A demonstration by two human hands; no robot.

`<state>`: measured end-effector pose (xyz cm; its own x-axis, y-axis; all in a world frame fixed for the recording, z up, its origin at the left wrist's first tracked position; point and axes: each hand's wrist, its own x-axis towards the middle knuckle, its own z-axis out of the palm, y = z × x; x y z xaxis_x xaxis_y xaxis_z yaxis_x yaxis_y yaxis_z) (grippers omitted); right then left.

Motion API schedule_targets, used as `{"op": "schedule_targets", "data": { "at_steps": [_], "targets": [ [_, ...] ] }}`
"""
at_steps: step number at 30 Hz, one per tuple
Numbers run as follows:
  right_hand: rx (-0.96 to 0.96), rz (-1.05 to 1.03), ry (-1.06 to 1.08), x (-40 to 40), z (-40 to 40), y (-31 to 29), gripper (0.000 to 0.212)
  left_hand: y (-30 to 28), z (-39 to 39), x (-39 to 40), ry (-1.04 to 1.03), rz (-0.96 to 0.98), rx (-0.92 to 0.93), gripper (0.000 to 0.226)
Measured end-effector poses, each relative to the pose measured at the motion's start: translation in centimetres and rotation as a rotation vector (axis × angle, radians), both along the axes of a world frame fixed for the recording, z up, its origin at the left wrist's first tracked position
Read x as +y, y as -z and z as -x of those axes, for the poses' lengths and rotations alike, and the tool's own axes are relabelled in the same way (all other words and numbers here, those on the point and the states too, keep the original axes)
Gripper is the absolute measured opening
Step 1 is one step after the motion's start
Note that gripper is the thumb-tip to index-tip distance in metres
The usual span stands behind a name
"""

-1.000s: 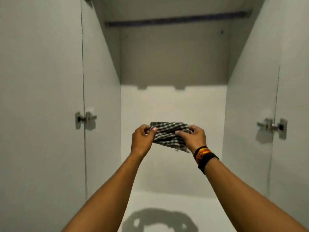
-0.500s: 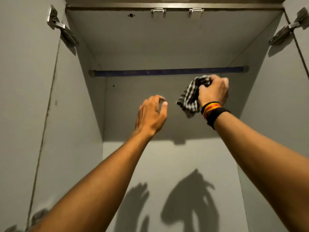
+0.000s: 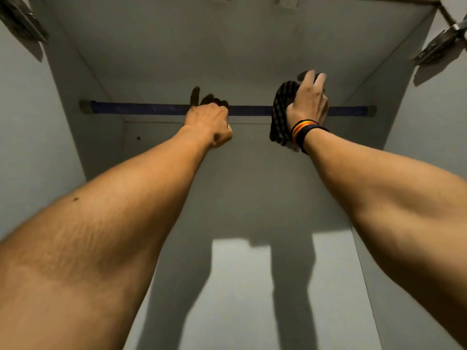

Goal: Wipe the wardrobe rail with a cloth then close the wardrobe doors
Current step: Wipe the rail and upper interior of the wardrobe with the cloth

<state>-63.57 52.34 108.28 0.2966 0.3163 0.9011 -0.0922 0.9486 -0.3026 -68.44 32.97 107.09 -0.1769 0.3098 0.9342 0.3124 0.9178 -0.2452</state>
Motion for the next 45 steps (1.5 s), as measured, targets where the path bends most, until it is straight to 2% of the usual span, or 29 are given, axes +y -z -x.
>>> {"op": "schedule_targets", "data": {
  "at_steps": [2, 5, 7, 9, 14, 18, 20, 23, 27, 30, 33, 38, 43, 45],
  "targets": [
    [0.030, -0.069, 0.049, 0.9, 1.1, 0.2, 0.043, 0.4, 1.0, 0.4, 0.052, -0.035, 0.059, 0.038],
    [-0.092, -0.213, 0.221, 2.7, 3.3, 1.6, 0.028, 0.6, 2.1, 0.6, 0.086, -0.067, 0.179, 0.041],
    [-0.103, -0.250, 0.257, 3.8, 5.3, 2.8, 0.039, 0.5, 2.4, 0.5, 0.106, -0.078, 0.206, 0.040],
    [-0.063, -0.293, 0.201, 4.1, 7.1, 3.7, 0.056, 0.5, 2.4, 0.5, 0.127, -0.094, 0.217, 0.037],
    [-0.003, -0.509, 0.148, -3.4, 9.6, 2.3, 0.059, 0.9, 1.8, 0.7, 0.170, -0.154, 0.183, 0.020],
    [-0.043, -0.423, 0.189, -7.7, 10.2, 2.2, 0.059, 0.4, 1.4, 0.8, 0.135, -0.164, 0.202, 0.023],
    [0.020, -0.502, 0.268, -5.9, 9.9, 2.1, 0.061, 0.5, 1.3, 0.7, 0.153, -0.175, 0.179, 0.015],
    [0.146, -0.617, 0.334, 0.1, 8.6, 1.3, 0.053, 0.9, 1.4, 0.7, 0.199, -0.185, 0.159, 0.017],
    [0.141, -0.461, 0.417, 10.4, 5.4, 1.5, 0.040, 0.8, 1.6, 1.1, 0.223, -0.206, 0.149, 0.019],
    [-0.073, -0.210, 0.447, 17.9, 2.2, 2.1, 0.042, 0.7, 1.6, 1.1, 0.237, -0.216, 0.129, 0.017],
    [-0.253, -0.103, 0.518, 20.2, 0.0, 2.5, 0.027, 0.9, 1.3, 1.1, 0.245, -0.226, 0.114, 0.015],
    [-0.181, -0.021, 0.331, 14.9, 0.4, 2.1, 0.027, 0.6, 0.1, 1.0, 0.220, -0.199, 0.018, 0.013],
    [-0.241, -0.240, 0.191, 5.8, 1.5, 2.2, 0.029, 0.1, -1.5, 0.6, 0.017, -0.068, -0.080, 0.040],
    [-0.263, -0.314, 0.111, 2.2, 1.8, 2.0, 0.035, 0.5, -1.5, 0.6, 0.005, -0.048, -0.047, 0.040]
  ]
}}
